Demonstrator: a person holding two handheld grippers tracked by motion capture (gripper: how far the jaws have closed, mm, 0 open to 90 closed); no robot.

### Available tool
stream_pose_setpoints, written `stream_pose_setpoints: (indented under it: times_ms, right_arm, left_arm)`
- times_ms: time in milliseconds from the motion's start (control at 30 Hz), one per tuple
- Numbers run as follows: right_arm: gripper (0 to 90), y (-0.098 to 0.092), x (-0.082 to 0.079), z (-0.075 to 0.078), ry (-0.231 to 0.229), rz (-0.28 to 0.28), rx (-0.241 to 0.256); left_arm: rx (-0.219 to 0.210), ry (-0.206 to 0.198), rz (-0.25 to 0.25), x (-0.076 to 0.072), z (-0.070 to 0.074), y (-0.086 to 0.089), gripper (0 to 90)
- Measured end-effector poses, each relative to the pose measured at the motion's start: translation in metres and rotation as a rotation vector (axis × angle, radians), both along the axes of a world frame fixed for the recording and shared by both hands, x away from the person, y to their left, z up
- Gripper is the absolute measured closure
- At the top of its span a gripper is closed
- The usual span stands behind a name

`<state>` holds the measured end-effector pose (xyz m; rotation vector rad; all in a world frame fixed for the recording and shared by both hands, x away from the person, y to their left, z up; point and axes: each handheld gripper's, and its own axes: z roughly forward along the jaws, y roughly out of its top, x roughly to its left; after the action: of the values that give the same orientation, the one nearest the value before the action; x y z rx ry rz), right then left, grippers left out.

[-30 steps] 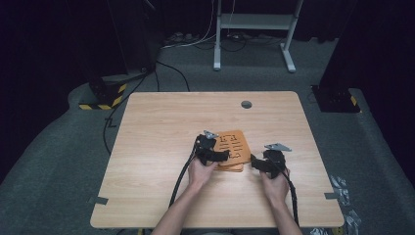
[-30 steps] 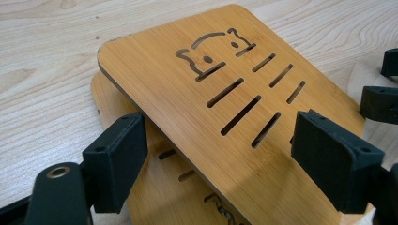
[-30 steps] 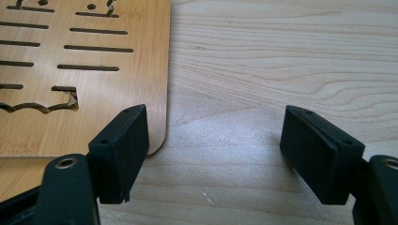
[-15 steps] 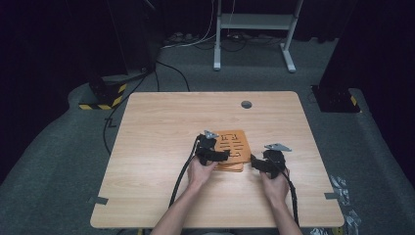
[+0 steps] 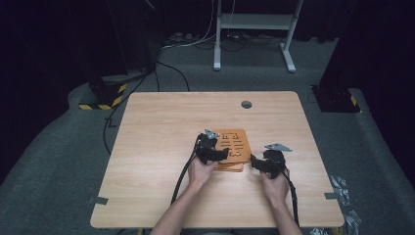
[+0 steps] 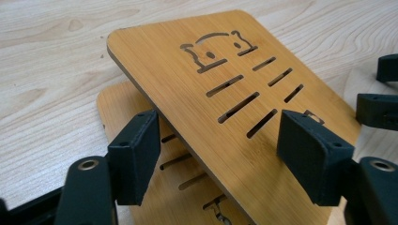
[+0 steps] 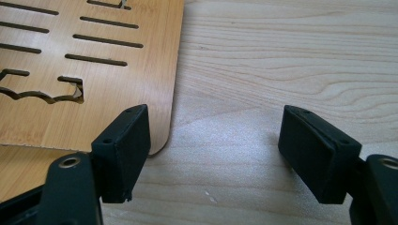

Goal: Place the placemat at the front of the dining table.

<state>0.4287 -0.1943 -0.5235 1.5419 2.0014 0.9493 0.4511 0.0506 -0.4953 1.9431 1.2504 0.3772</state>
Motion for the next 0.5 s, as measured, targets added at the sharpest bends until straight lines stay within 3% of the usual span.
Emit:
stream_pose_setpoints:
  times_ms: [133, 233, 500]
  right_arm:
    - [25.3, -0.001, 0.0, 0.0, -0.002, 0.009, -0.008]
    - [25.4, -0.001, 0.0, 0.0, 0.001, 0.005, -0.003]
    - [25.8, -0.001, 0.0, 0.0, -0.002, -0.002, 0.008]
  left_arm:
    - [-0.006, -0.002, -0.015, 0.001, 0.003, 0.002, 33.3]
    - [-0.037, -0.001, -0.006, 0.001, 0.007, 0.002, 34.4]
    - [-0.034, -0.016, -0.023, 0.0, 0.015, -0.001, 36.0]
